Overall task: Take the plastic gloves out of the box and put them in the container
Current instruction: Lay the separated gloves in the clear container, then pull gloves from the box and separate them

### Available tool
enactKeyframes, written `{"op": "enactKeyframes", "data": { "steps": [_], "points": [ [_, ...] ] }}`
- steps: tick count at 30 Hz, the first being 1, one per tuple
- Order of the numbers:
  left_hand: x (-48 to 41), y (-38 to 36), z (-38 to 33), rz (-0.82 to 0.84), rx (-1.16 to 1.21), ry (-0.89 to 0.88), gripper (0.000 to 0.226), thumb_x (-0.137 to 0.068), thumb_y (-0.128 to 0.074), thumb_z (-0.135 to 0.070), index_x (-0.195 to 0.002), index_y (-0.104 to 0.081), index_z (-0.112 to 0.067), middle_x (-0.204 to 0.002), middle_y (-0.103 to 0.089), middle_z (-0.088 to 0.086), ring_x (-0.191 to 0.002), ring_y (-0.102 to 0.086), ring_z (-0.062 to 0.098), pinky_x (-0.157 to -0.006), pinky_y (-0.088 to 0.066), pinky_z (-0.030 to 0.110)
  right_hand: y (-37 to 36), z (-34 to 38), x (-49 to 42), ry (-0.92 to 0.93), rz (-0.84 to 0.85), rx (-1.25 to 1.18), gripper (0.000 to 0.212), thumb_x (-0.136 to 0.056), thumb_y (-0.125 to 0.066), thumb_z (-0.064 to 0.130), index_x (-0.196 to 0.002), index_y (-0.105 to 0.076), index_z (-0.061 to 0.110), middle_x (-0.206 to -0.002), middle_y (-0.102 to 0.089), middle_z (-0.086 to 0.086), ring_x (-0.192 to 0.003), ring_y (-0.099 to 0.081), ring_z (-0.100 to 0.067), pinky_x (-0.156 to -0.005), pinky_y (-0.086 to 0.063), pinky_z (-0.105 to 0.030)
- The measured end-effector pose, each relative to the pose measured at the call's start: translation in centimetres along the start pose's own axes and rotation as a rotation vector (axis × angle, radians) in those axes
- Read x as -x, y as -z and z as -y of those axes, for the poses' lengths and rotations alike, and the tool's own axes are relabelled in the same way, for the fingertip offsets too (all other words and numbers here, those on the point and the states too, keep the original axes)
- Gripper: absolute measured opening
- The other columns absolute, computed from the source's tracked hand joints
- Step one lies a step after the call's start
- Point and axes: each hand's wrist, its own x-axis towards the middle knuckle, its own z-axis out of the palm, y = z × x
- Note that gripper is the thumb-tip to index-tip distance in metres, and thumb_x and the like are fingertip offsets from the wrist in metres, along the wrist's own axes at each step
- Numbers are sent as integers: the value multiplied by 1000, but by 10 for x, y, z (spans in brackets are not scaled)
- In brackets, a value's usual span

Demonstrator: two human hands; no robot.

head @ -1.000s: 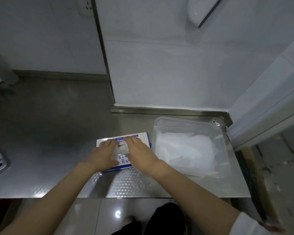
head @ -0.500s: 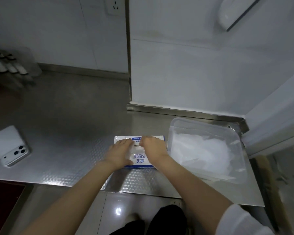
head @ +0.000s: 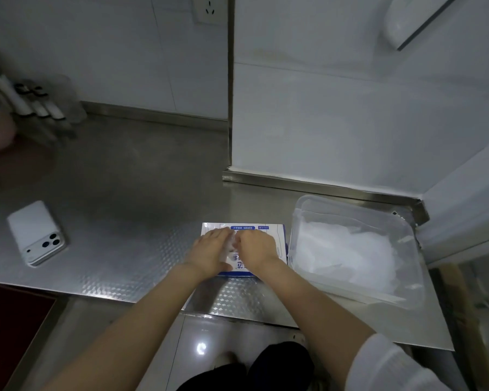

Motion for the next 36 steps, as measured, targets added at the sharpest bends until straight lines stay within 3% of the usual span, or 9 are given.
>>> {"op": "enactKeyframes", "data": {
  "steps": [5,10,15,20,23,26,29,32,36],
  "points": [
    [3,-3,-1,-14,14,1,86,-71,-78,-23,-142,-30,-18,-145,-38,0,-133,-34,18,-108,-28,28,11,-5,-2,-33,-29,-43,22,-91,-50,6,-108,-62,8,-110,-65,-11,-100,-61,-29,-75,-42,-28],
    [4,-5,1,-4,40,6,93,-74,-77,-24,-148,-21,-18,-152,-29,-1,-138,-26,17,-113,-21,28,21,-15,-3,-81,13,-25,24,-91,-48,7,-112,-61,6,-116,-63,-15,-106,-60,-32,-83,-46,-33],
    [4,-5,2,5,64,12,93,-74,-77,-24,-148,-21,-18,-151,-30,0,-138,-26,17,-114,-20,29,25,-14,-2,-103,37,16,24,-93,-47,5,-115,-58,5,-118,-61,-15,-106,-60,-30,-79,-44,-30],
    [2,-5,2,-1,41,15,91,-74,-77,-23,-147,-23,-15,-148,-34,2,-136,-29,19,-112,-21,28,26,-11,5,190,-159,-6,35,-88,-51,-4,-121,-52,9,-123,-50,-8,-112,-48,-23,-80,-37,-27],
    [0,-6,2,-3,51,19,88,-71,-78,-23,-143,-29,-15,-143,-40,3,-133,-33,21,-110,-24,28,12,-7,7,330,-81,37,35,-90,-53,5,-124,-50,10,-125,-50,-6,-115,-47,-22,-85,-37,-29],
    [1,-7,2,-2,75,14,91,-71,-79,-23,-145,-27,-18,-144,-39,2,-134,-32,20,-111,-24,29,-3,-5,4,265,-4,54,47,-90,-59,19,-133,-43,10,-133,-46,-6,-125,-39,-21,-98,-34,-30],
    [2,-6,2,4,64,13,93,-73,-78,-24,-147,-23,-18,-147,-35,2,-136,-29,19,-110,-22,26,-6,-12,1,135,-96,52,51,-85,-65,11,-130,-41,10,-129,-43,-9,-118,-43,-23,-93,-38,-28],
    [2,-6,2,9,66,23,93,-74,-77,-23,-148,-21,-18,-151,-31,1,-138,-26,19,-112,-20,26,-1,-23,2,20,-22,101,48,-88,-64,19,-129,-41,7,-130,-46,-11,-119,-47,-25,-91,-42,-31],
    [3,-5,-1,17,63,19,93,-73,-78,-22,-148,-23,-17,-150,-32,1,-137,-28,19,-113,-21,27,0,-28,7,66,80,186,38,-93,-57,21,-127,-51,6,-128,-47,-12,-122,-44,-27,-94,-41,-35]
  ]
}}
